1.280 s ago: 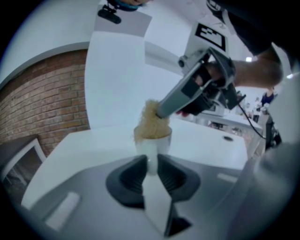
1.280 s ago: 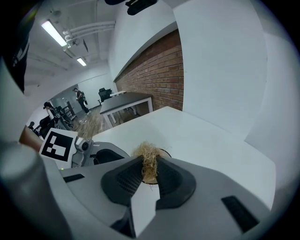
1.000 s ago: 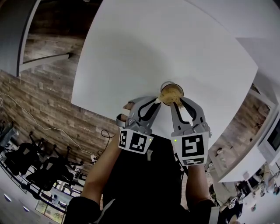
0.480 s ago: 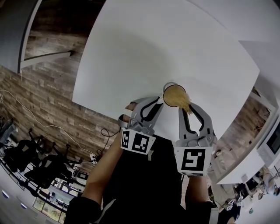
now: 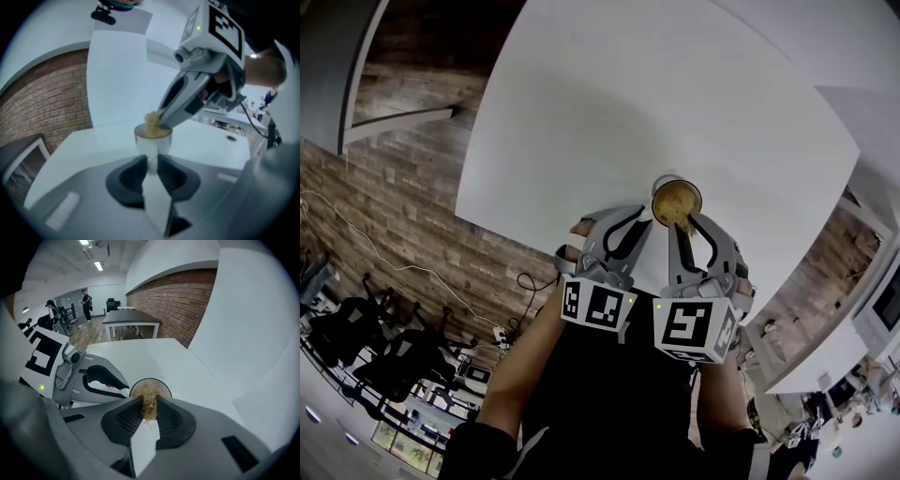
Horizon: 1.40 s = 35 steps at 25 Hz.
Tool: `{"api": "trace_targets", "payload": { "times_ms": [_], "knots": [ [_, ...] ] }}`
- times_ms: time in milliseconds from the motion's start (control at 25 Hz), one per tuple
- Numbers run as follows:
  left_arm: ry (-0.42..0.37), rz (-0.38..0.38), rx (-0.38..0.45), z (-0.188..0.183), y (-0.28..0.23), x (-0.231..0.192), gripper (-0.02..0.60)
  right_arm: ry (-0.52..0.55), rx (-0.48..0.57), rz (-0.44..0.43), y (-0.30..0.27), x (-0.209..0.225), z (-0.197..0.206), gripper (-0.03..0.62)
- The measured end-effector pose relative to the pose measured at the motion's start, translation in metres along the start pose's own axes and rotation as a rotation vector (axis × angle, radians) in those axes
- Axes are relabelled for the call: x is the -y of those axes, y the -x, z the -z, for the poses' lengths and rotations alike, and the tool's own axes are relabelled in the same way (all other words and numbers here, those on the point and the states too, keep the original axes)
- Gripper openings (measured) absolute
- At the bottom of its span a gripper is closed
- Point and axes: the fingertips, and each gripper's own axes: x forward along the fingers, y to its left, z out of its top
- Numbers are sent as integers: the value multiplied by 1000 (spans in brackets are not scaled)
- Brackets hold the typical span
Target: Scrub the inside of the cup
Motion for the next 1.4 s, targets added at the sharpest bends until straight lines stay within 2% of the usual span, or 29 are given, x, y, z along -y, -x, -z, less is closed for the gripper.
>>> {"api": "trace_targets", "payload": {
  "times_ms": [160, 320, 440, 560, 760, 840, 1000, 1400],
  "knots": [
    [2, -1, -1, 1, 1, -1, 72, 38, -51, -27, -13, -7, 0, 55],
    [2, -4, 2, 1, 1, 0, 72, 22, -121, -76, -25, -5, 0, 55],
    [5, -7, 3, 0, 1, 1, 72, 8, -134, -86, -33, -2, 1, 55],
    [6, -9, -1, 0, 0, 1, 72, -21, -99, -78, -29, 2, -1, 57],
    [-4, -5, 1, 0, -1, 1, 72, -131, 44, -57, -2, 12, -18, 55],
    [-8, -4, 3, 1, 0, -1, 72, -133, 48, -42, -6, 12, -19, 57],
    [-11, -5, 0, 1, -1, -4, 72, -87, -21, -33, -24, 8, -13, 55],
    [-24, 4, -2, 0, -2, -4, 72, -25, -223, -98, -47, 1, -3, 55]
  ]
}}
